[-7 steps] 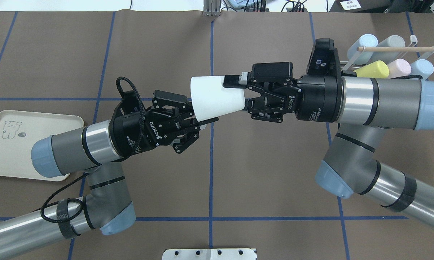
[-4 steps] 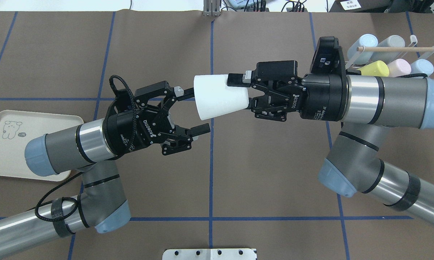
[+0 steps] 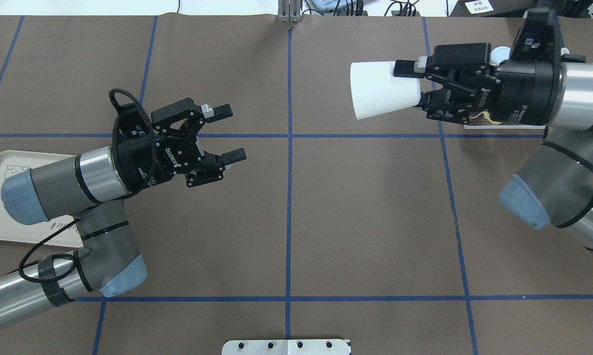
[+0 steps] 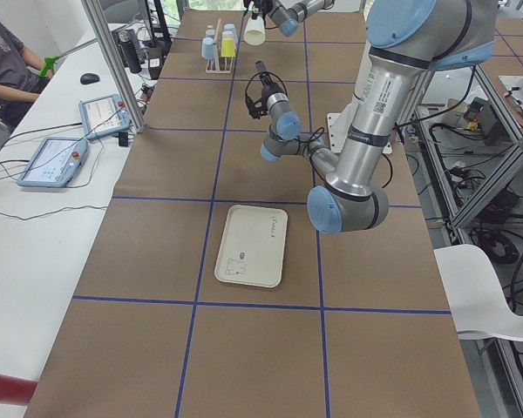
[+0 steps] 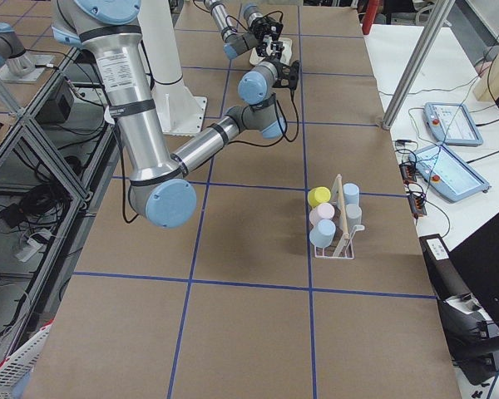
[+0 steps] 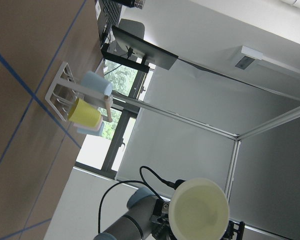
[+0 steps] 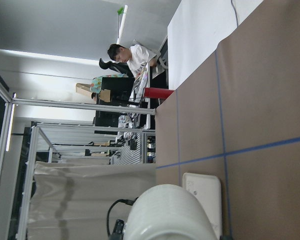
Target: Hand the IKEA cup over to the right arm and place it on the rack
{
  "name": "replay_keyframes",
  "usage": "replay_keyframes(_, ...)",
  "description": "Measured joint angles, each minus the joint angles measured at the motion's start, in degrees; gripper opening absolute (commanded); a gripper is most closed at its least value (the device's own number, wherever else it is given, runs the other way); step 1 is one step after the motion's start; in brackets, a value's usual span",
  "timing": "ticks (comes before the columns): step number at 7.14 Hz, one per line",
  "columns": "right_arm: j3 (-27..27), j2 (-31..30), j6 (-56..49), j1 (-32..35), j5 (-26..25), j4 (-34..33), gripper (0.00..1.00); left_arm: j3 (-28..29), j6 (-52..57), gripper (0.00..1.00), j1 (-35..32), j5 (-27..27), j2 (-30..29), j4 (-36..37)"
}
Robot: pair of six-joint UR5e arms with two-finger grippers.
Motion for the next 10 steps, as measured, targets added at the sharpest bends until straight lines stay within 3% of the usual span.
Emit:
replay_keyframes(1, -0.5, -2.0, -6.2, 4.4, 2.7, -3.6, 0.17, 0.3, 2.2, 1.00, -3.9, -3.5, 1.2, 3.9)
replay_keyframes(2, -0.9, -3.0, -13.0, 8.3, 4.3, -8.7, 0.17, 0.3, 8.3, 1.00, -9.3, -10.8, 2.6, 9.7)
replay_keyframes(4, -1.1, -3.6, -28.0, 14.7, 6.0, -21.4, 0.17, 0.3, 25.7, 1.00, -19.7, -23.6, 5.2, 22.0)
replay_keyframes(5, -1.4, -3.5, -36.1, 17.2, 6.4, -28.0, 0.17, 0.2, 34.4, 1.00, -24.0, -26.5, 6.4, 27.8)
replay_keyframes(7, -4.3, -2.9, -50.9, 21.7, 6.5, -37.6, 0.16, -0.1, 53.5, 1.00, -30.6, -28.0, 10.5, 37.0)
replay_keyframes(10, -15.9, 1.5, -64.6, 26.5, 7.3, -42.3, 0.16, -0.2, 86.2, 1.00, -40.6, -27.4, 16.0, 51.5)
